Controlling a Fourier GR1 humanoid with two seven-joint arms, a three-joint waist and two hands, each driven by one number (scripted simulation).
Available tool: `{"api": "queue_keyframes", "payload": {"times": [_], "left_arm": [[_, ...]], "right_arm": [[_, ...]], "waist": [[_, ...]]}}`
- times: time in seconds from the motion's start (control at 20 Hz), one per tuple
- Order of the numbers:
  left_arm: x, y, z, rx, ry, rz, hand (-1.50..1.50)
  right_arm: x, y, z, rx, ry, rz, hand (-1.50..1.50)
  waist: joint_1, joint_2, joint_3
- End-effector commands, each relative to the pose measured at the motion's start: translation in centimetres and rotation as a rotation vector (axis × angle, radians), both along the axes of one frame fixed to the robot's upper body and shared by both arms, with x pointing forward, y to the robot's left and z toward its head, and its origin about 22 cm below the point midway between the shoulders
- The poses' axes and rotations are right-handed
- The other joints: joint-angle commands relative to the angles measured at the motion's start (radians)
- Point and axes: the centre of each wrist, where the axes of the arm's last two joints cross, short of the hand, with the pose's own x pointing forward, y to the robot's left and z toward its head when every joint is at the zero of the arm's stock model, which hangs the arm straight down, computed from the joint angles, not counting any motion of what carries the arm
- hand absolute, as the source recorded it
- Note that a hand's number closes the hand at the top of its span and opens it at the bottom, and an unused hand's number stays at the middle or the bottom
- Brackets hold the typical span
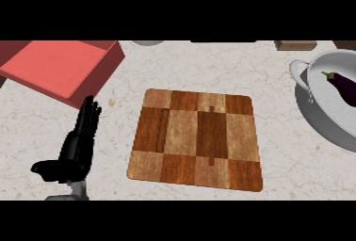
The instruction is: Pick the eggplant from the cutting board and place it in the pot
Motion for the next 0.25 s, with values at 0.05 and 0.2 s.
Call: {"api": "queue_keyframes", "payload": {"times": [0.05, 0.2], "left_arm": [[-0.6, -0.2, -0.2, -0.029, 0.011, -0.011, 0.0], [0.2, 1.4, 0.1, -0.009, -0.01, 0.005, 0.0]], "right_arm": [[-2.3, -1.1, 1.7, -0.022, -0.072, -0.08, -1.5], [-6.1, -1.6, -1.2, -0.006, -0.067, -0.131, -1.5]], "waist": [[0.0, -0.001, -0.001], [-0.003, 0.0, 0.0]]}}
